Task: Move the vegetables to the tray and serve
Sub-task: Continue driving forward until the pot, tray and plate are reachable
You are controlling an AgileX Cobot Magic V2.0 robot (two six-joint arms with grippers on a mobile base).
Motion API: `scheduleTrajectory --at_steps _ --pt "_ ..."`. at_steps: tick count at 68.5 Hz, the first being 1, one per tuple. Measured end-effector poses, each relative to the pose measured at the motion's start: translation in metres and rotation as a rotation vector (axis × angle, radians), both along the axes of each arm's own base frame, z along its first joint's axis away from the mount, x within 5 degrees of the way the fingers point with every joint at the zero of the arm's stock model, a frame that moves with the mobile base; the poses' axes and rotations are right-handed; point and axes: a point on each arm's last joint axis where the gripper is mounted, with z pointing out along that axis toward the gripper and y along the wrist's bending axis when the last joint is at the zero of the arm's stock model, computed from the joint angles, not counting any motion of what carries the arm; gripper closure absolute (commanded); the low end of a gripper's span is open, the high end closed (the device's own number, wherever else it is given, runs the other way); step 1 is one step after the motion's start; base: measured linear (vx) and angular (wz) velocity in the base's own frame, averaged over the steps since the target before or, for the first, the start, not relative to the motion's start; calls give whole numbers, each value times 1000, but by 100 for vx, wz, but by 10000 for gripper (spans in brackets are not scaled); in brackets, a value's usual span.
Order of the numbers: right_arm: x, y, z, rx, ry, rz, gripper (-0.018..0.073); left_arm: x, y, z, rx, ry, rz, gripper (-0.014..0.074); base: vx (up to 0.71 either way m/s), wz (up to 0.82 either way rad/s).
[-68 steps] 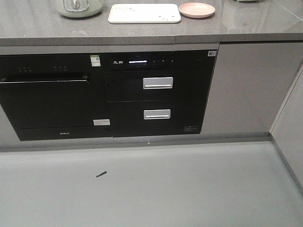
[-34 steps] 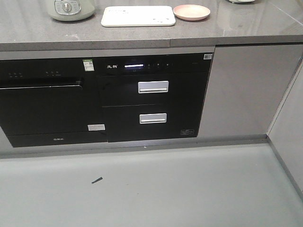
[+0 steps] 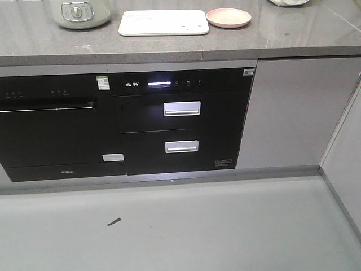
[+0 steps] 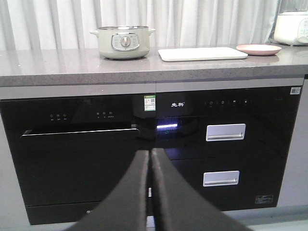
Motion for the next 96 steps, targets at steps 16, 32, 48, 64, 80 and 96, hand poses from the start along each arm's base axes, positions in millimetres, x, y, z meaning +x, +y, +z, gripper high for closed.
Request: scheduleTrajectory --at_steps 16,32,48,64,80,96 --pt "0 0 0 0 0 0 562 0 0 0 0 0 0 602 8 -1" --pt "0 0 0 0 0 0 562 0 0 0 0 0 0 602 9 0" --pt "0 0 0 0 0 0 562 0 0 0 0 0 0 602 10 1" --pt "0 0 0 0 0 0 562 0 0 0 0 0 0 602 11 1" --pt "0 0 0 0 0 0 562 0 0 0 0 0 0 602 12 1" --pt "0 0 0 0 0 0 562 0 0 0 0 0 0 602 12 3"
